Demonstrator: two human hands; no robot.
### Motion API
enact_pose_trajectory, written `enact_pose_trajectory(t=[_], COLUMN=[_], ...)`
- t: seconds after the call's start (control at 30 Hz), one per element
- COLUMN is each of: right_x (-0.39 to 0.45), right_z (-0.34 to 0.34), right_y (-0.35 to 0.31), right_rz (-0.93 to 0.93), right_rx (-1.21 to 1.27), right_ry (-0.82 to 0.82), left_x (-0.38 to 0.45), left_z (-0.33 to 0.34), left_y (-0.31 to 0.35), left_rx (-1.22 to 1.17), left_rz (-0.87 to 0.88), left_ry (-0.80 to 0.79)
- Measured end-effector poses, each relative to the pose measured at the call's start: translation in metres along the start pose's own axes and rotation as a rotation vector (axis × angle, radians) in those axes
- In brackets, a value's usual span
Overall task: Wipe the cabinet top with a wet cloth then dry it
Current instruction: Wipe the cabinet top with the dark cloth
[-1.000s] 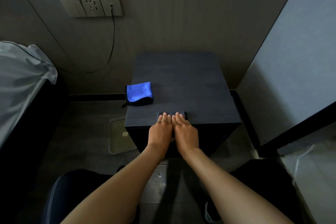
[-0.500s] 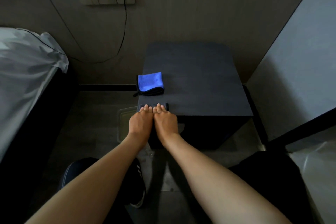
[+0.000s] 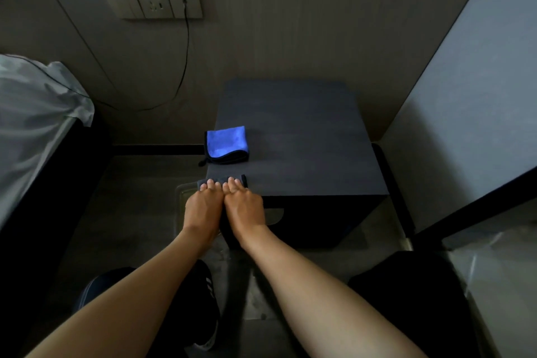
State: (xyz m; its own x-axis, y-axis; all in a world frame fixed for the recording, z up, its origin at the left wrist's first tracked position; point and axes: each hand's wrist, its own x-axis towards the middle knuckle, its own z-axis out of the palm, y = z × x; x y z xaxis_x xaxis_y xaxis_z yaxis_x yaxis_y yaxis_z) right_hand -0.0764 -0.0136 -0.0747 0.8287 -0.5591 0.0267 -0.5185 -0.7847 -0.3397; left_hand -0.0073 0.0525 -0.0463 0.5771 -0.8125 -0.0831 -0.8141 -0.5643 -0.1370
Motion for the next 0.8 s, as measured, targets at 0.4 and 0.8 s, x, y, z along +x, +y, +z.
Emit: enact_pose_trajectory(t=[0.4, 0.8], right_x=[-0.027, -0.088], right_z=[-0.014, -0.067], right_y=[0.063, 0.197], right_rz=[0.050, 0.371], right_rx=[-0.070, -0.145], right_ry=[0.044, 0.159], left_x=[0.007, 0.020], left_z=[-0.013, -0.037], left_y=[0.064, 0.221], left_rx=[0.061, 0.009], left_rz=[0.172, 0.438], left_ry=[0.002, 0.092])
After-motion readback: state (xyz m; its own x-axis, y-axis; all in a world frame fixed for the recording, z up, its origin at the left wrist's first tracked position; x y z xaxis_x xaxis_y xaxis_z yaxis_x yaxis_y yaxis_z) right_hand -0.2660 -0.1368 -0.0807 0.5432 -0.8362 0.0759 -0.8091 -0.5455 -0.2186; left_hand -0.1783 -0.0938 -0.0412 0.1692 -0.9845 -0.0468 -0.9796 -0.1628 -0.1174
